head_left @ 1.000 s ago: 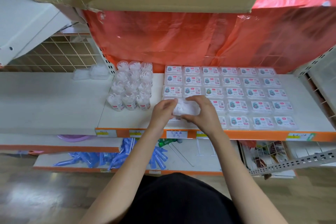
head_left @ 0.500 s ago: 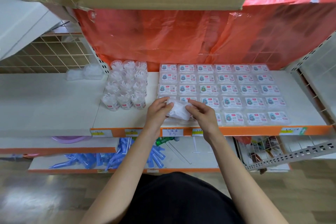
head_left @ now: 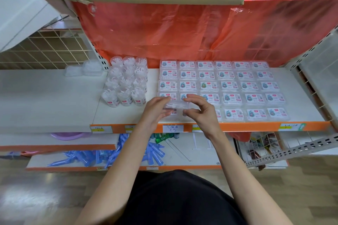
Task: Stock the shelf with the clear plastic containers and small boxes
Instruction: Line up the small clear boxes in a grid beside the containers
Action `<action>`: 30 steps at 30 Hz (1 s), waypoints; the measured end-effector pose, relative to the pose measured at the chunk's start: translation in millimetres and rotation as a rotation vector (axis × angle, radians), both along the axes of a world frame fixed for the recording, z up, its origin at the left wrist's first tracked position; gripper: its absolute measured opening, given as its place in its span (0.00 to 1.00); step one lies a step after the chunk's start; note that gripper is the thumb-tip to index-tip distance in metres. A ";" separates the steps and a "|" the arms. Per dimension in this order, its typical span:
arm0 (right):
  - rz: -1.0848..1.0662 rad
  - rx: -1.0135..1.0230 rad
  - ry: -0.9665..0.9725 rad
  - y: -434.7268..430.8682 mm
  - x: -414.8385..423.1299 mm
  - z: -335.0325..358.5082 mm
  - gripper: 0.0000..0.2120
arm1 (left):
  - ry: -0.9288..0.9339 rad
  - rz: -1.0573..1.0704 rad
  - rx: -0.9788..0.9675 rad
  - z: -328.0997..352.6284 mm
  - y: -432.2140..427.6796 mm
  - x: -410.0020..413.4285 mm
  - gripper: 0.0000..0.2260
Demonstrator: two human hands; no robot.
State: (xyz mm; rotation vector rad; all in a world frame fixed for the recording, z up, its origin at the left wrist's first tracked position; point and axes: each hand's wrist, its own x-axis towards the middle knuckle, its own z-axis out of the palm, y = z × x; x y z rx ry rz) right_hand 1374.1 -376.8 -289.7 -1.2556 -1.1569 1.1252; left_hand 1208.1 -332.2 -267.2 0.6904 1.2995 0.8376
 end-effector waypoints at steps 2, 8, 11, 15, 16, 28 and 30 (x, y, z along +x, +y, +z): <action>-0.003 0.000 -0.021 -1.0 -0.9 -2.7 0.18 | -0.066 0.038 0.043 -0.1 -3.4 1.3 0.07; -0.242 -0.053 0.028 -1.8 -8.9 -2.0 0.11 | -0.089 0.042 0.171 -3.1 -10.5 6.3 0.12; -0.239 -0.285 0.255 2.3 -4.2 0.3 0.14 | -0.075 -0.006 0.241 -5.1 -13.5 4.4 0.14; -0.173 -0.343 0.244 2.5 -4.1 -2.7 0.15 | -0.034 -0.035 0.282 -9.0 -14.0 3.3 0.17; -0.179 -0.346 0.263 2.4 -5.7 -3.0 0.15 | -0.034 -0.014 0.274 -9.1 -14.0 3.7 0.18; -0.069 -0.361 0.163 -2.3 -7.1 -3.1 0.32 | 0.068 -0.086 0.199 -7.7 -14.8 9.8 0.10; -0.006 -0.272 -0.052 -5.0 -2.9 -4.2 0.40 | 0.106 -0.091 0.202 -6.6 -10.9 8.2 0.10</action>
